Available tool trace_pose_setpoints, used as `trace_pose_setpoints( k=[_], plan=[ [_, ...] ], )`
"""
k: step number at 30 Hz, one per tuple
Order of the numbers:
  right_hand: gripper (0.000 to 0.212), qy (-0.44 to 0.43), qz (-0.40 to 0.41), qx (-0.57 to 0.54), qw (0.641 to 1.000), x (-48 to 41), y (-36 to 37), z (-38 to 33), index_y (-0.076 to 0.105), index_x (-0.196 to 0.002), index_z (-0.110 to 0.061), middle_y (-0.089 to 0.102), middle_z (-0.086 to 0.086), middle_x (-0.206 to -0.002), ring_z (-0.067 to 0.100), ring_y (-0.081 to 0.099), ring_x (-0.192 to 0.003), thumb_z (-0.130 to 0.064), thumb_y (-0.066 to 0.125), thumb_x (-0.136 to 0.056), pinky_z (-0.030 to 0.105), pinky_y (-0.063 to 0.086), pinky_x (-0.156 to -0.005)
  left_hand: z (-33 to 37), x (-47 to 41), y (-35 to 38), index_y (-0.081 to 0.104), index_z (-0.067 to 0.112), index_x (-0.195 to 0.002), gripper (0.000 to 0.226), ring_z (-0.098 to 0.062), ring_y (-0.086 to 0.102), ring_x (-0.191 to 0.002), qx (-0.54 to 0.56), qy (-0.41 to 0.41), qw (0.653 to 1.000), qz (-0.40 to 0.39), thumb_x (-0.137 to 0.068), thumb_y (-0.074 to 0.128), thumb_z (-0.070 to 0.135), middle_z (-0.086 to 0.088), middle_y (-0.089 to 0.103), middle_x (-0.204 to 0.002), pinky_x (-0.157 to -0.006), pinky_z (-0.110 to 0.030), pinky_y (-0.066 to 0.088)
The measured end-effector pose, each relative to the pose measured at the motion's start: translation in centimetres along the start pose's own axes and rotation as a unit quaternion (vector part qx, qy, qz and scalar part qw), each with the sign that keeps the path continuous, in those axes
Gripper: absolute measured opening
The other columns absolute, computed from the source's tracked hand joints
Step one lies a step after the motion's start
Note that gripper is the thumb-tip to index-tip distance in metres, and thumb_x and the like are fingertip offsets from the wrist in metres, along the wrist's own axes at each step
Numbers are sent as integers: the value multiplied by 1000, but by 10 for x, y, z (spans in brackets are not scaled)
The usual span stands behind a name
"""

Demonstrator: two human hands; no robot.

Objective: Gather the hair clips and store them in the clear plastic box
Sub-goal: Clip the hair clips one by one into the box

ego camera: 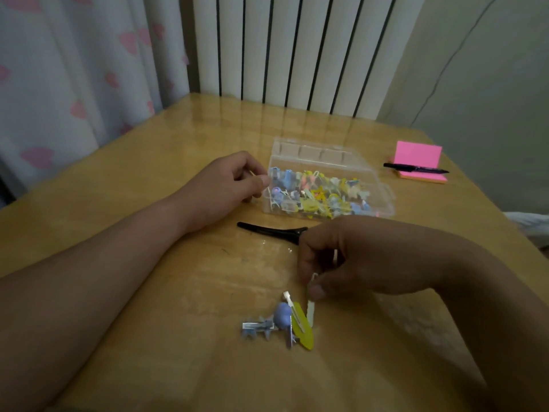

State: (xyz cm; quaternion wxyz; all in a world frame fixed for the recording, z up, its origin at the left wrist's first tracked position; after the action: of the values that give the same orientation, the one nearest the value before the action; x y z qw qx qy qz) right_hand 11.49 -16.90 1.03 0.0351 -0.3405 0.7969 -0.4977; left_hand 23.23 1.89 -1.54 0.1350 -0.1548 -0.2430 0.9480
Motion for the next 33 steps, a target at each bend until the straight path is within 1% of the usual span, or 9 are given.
trace_pose_setpoints(
  k=[3,8,15,18,21,24,27,30,33],
  plan=[
    [12,9,-2,8,1000,5,-5,4,73,-93,-31,67,-12,-98,3,63,-88,-30,84,-88,17,51,-74,-2,-1,0,71,20,-108,13,-26,73,-91,0,-3,1000,2,-100,70,30,-9,76,-93,-93,-46,59],
    [27,3,0,33,999,3,-2,3,69,-108,-40,58,-18,-104,-2,57,-93,-34,85,-87,14,48,-78,0,-1,1,71,21,-108,12,-24,72,-92,0,-5,1000,1,-101,70,29,-11,76,-95,-92,-41,56],
    [7,-6,3,71,997,6,-5,1,72,-98,-33,60,-15,-102,4,57,-96,-31,77,-94,20,50,-80,-1,0,0,71,24,-109,13,-19,73,-89,0,-11,1000,-2,-100,70,33,-7,76,-94,-91,-38,57],
    [3,-8,157,-24,987,15,-37,6,71,-96,-32,68,-9,-93,9,64,-87,-34,70,-97,28,54,-77,-1,0,1,71,24,-109,13,-18,73,-88,-3,-10,1000,-3,-100,69,33,-6,76,-95,-91,-39,57],
    [8,61,372,-85,922,31,-71,42,71,-95,-28,72,-7,-87,7,67,-80,-35,68,-98,25,52,-72,-1,-1,1,71,27,-107,10,-19,73,-89,-4,-8,1000,-2,-100,70,34,-6,76,-94,-93,-42,57],
    [16,146,469,-83,867,38,-80,78,73,-87,-20,70,-5,-79,1,59,-63,-32,73,-97,25,41,-61,-1,-1,1,71,26,-105,8,-22,72,-91,0,-5,1000,-2,-100,70,32,-8,75,-92,-95,-46,57],
    [22,203,460,-55,863,29,-77,94,74,-81,-14,66,-7,-71,-3,54,-51,-30,76,-95,24,34,-53,0,-1,2,71,23,-105,8,-27,72,-92,7,-1,1000,-3,-100,71,29,-11,75,-92,-96,-50,57],
    [19,244,403,-12,882,14,-71,101,75,-77,-19,72,-5,-72,7,64,-64,-31,78,-91,29,45,-58,0,0,2,71,21,-106,10,-29,71,-94,10,-4,1000,-4,-100,71,30,-13,75,-94,-96,-51,56],
    [21,269,370,31,889,7,-72,103,74,-73,-22,72,-2,-67,15,65,-64,-34,79,-90,30,45,-59,-1,-1,1,71,22,-106,11,-25,72,-92,12,-5,1000,-4,-100,70,31,-10,75,-92,-96,-50,57]
  ],
)
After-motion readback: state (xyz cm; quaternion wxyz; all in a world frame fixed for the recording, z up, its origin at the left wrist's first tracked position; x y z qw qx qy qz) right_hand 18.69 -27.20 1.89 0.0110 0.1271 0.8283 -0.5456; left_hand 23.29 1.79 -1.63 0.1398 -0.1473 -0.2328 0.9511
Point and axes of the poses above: each hand's wrist, its own x-axis away from the middle knuckle, its own y-axis out of the palm, z = x × y, the point moved 6 cm from there along -x, towards the middle knuckle
